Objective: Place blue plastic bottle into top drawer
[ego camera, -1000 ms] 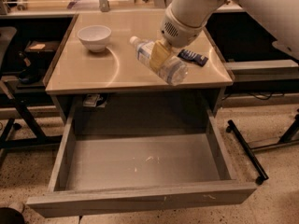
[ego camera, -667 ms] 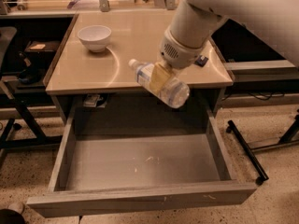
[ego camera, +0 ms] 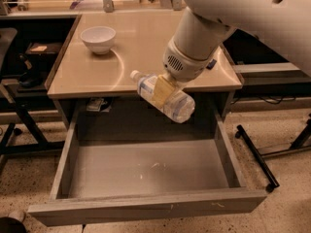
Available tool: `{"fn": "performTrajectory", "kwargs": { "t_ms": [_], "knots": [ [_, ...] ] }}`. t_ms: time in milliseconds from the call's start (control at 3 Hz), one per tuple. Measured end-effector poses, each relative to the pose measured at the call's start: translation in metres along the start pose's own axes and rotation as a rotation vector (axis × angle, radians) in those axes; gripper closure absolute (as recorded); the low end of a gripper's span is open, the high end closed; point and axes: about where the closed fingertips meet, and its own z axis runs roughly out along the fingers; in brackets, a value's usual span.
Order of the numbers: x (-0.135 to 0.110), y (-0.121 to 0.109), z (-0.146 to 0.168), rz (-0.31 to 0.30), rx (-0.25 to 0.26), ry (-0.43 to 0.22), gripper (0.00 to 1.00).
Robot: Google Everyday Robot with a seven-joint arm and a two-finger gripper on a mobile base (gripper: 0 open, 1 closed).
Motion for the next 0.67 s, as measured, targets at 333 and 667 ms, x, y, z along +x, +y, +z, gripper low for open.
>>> {"fn": "performTrajectory", "kwargs": {
  "t_ms": [333,667],
  "knots": [
    [0.02,0.029,0.026,0.048,-0.061,0.024,1.0],
    [0.042,0.048,0.067,0.102,-0.131,0.06,1.0]
  ]
}}
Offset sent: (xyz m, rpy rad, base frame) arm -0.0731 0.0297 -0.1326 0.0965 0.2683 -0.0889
